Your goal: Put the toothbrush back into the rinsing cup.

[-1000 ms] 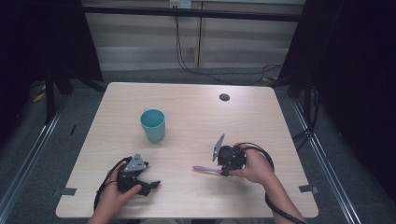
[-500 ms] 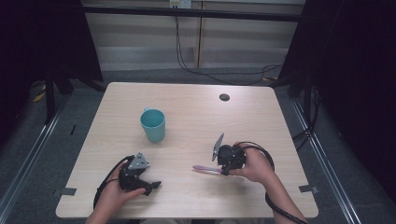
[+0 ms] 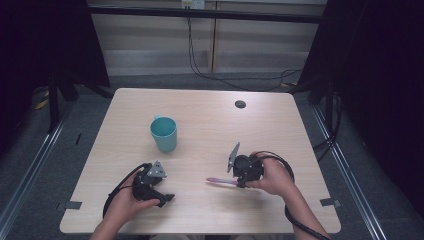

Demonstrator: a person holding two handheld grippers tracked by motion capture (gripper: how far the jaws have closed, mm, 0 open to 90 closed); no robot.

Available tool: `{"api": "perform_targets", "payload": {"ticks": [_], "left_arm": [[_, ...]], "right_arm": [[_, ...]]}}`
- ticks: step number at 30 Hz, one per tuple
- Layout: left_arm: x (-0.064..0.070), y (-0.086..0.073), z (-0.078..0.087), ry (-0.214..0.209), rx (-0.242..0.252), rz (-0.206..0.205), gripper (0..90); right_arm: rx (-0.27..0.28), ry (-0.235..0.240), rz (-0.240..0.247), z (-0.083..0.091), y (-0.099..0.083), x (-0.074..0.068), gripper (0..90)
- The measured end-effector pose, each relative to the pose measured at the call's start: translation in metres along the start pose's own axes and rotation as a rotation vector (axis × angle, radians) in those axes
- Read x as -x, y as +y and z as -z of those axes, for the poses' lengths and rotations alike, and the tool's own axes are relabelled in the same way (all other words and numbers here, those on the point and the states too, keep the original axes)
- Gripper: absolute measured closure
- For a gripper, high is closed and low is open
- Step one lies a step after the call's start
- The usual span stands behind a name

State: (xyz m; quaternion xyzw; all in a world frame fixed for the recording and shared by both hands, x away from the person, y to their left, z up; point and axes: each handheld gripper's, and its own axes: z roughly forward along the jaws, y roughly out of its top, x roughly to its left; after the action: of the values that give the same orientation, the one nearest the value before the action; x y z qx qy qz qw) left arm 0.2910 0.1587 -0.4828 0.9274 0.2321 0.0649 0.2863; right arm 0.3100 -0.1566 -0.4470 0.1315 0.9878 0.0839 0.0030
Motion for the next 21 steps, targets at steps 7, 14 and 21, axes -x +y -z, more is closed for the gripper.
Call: {"api": "perform_targets", "payload": {"ticks": [7,14,21], "left_arm": [[0.007,0.023,0.003,-0.018,-0.051,-0.101,19.4],[0.016,0.042,0.005,0.0,-0.041,-0.177,20.2],[0.023,0.056,0.006,0.007,-0.042,-0.241,20.2]], "right_arm": [[0.005,0.004,-0.001,0.003,0.002,0.002,79.9],[0.007,-0.001,-0.005,0.006,0.003,0.003,79.9],[0.012,0.0,-0.003,0.009,0.005,0.004,79.9]]}}
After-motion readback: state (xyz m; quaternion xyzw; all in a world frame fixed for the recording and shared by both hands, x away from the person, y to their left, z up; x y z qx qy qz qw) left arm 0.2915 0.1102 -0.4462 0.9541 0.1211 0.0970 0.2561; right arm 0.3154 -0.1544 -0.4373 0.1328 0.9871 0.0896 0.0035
